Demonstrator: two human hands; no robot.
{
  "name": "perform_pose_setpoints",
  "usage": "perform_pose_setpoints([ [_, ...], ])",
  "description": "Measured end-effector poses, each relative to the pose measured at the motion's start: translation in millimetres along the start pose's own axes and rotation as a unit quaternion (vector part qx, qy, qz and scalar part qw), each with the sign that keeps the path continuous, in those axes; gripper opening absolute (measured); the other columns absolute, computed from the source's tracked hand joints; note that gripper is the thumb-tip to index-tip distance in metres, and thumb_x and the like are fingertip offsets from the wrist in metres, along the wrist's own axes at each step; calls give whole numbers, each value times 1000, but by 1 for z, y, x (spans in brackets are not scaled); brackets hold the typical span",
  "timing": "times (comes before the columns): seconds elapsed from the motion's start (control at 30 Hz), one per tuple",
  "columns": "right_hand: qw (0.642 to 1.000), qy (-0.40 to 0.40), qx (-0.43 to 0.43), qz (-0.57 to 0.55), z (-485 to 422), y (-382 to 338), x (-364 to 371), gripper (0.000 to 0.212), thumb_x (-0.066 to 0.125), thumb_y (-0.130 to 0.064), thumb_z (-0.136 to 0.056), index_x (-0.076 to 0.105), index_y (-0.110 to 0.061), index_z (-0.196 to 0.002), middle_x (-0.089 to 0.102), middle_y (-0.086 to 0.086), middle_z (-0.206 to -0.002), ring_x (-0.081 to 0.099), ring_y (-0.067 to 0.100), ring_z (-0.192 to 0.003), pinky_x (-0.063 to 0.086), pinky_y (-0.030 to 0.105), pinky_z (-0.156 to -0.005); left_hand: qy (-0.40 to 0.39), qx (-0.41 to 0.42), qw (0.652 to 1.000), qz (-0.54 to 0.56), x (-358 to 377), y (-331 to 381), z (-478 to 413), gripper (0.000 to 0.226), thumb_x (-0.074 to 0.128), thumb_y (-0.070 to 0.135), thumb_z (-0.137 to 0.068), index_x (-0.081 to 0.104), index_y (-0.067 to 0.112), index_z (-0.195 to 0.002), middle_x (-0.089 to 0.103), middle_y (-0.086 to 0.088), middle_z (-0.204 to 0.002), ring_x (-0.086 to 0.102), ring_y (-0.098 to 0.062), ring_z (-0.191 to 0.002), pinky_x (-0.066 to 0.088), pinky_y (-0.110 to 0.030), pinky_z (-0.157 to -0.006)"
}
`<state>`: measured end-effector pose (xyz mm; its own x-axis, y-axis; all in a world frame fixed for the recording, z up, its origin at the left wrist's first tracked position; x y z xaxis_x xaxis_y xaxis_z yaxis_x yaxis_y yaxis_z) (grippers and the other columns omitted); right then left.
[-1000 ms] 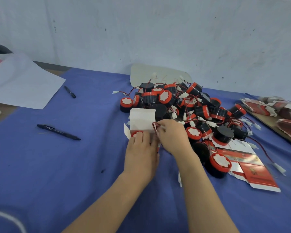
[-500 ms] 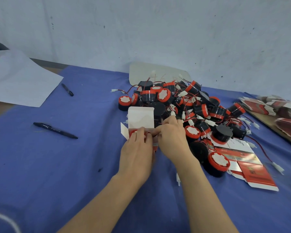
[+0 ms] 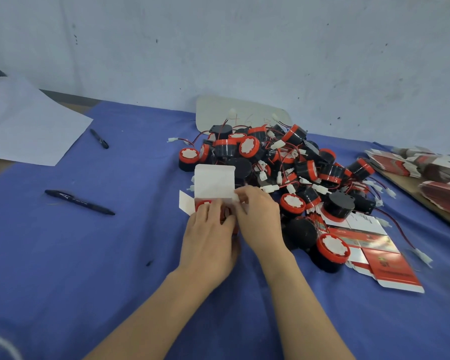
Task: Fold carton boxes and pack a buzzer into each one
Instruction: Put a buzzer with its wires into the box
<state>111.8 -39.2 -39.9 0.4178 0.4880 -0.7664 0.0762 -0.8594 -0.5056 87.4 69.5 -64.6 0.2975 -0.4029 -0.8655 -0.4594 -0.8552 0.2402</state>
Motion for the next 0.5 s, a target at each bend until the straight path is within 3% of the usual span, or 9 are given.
perform_pose_setpoints([
  [0.13, 999, -2, -30, 41, -2, 1, 5, 23, 53, -22, -96, 70, -22, -111, 61, -5, -110, 46, 17, -106, 34, 31, -87, 0, -4, 1000, -2, 1, 1, -1, 39, 38, 34, -98, 44, 28, -136, 33, 7, -142, 31, -14, -126, 29, -23, -97],
  [0.27, 999, -4, -20, 40, -3, 4, 6, 17, 54, -24, -95, 64, -24, -108, 62, -6, -107, 45, 17, -106, 22, 29, -80, 3, -6, 1000, -7, 0, -4, -3, 38, 38, 20, -98, 46, 27, -135, 38, 10, -140, 34, -12, -125, 34, -23, -97],
  [0.4, 994, -25, -3, 109, -3, 3, 6, 20, 53, -31, -94, 69, -25, -106, 47, -5, -120, 34, 18, -113, 26, 29, -88, 8, -22, 1000, -1, 0, -5, -6, 32, 38, 20, -99, 49, 24, -129, 45, 9, -132, 40, -12, -118, 36, -23, -92],
  [0.5, 988, -90, 8, 125, -1, 3, -1, 28, 47, -28, -95, 68, -27, -114, 35, -1, -136, 26, 23, -124, 27, 36, -99, 10, -20, 1000, 2, 1, -4, -4, 30, 39, 23, -99, 53, 25, -125, 46, 8, -131, 40, -12, -118, 35, -22, -90],
])
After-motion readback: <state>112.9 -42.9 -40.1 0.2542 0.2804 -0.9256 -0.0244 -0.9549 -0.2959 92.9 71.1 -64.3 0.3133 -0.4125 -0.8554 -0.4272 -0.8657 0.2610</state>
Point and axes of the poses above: each hand's wrist, its own z-axis away from the middle knuckle, its own x-axis out of the palm, y = z × x, the point moved 2 cm from there along -z, towards the middle knuckle
